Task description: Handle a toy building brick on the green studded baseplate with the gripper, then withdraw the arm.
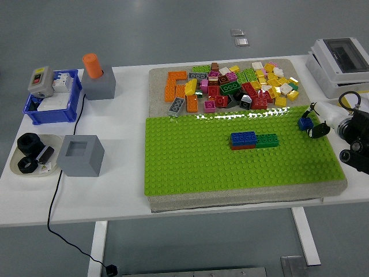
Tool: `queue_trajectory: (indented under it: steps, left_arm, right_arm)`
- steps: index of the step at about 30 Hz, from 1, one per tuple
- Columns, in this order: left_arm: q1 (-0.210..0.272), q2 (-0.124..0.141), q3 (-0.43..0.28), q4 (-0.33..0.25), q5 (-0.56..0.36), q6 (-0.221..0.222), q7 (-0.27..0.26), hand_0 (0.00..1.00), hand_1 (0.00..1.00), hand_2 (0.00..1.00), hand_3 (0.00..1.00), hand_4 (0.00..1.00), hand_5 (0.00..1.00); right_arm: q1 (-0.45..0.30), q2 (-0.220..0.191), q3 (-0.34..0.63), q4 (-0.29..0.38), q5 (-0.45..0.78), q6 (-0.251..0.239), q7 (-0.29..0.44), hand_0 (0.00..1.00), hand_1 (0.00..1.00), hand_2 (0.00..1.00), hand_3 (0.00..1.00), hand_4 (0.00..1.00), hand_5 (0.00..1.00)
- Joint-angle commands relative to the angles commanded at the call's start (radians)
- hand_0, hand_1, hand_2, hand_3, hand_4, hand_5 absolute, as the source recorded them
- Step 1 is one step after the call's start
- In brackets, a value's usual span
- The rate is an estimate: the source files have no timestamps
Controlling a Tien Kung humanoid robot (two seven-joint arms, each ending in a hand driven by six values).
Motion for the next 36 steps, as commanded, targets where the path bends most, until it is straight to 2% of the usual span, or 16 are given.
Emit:
queue_trajectory:
  steps: [10,17,24,29,31,36]
  left_arm:
    - [0.0,-0.001,0.002,0.001,-0.002,0.0,-0.002,0.848,0.892,0.854,0.633,0.907,0.417]
    - [0.001,-0.003,0.003,0.001,-0.002,0.001,-0.002,0.848,0.892,0.854,0.633,0.907,0.417]
    - [0.002,-0.004,0.004,0.001,-0.003,0.001,-0.003,0.849,0.893,0.854,0.633,0.906,0.416]
    - [0.003,-0.005,0.004,0.001,-0.004,0.001,-0.003,0.849,0.893,0.854,0.633,0.906,0.415]
    - [0.004,-0.005,0.004,0.001,-0.003,0.001,-0.003,0.849,0.893,0.854,0.633,0.906,0.415]
    - [0.007,-0.006,0.002,0.001,-0.002,0.002,-0.004,0.849,0.893,0.854,0.633,0.906,0.414]
  right_arm:
    - [0.002,-0.001,-0.005,0.002,0.002,-0.01,0.0,0.998,0.998,0.998,0.579,0.53,0.002]
    - [0.001,-0.006,-0.026,0.01,0.015,-0.045,0.009,0.998,0.998,0.998,0.577,0.536,0.002]
    - [-0.006,-0.011,-0.065,0.021,0.046,-0.111,0.03,0.998,0.998,0.998,0.58,0.542,0.002]
    - [-0.026,-0.021,-0.111,0.044,0.088,-0.196,0.06,0.998,0.998,0.997,0.58,0.545,0.002]
    - [-0.043,-0.028,-0.087,0.067,0.074,-0.233,0.061,0.998,0.998,0.997,0.58,0.545,0.002]
    - [-0.081,-0.038,0.01,0.136,-0.006,-0.274,0.045,0.998,0.998,0.996,0.577,0.544,0.002]
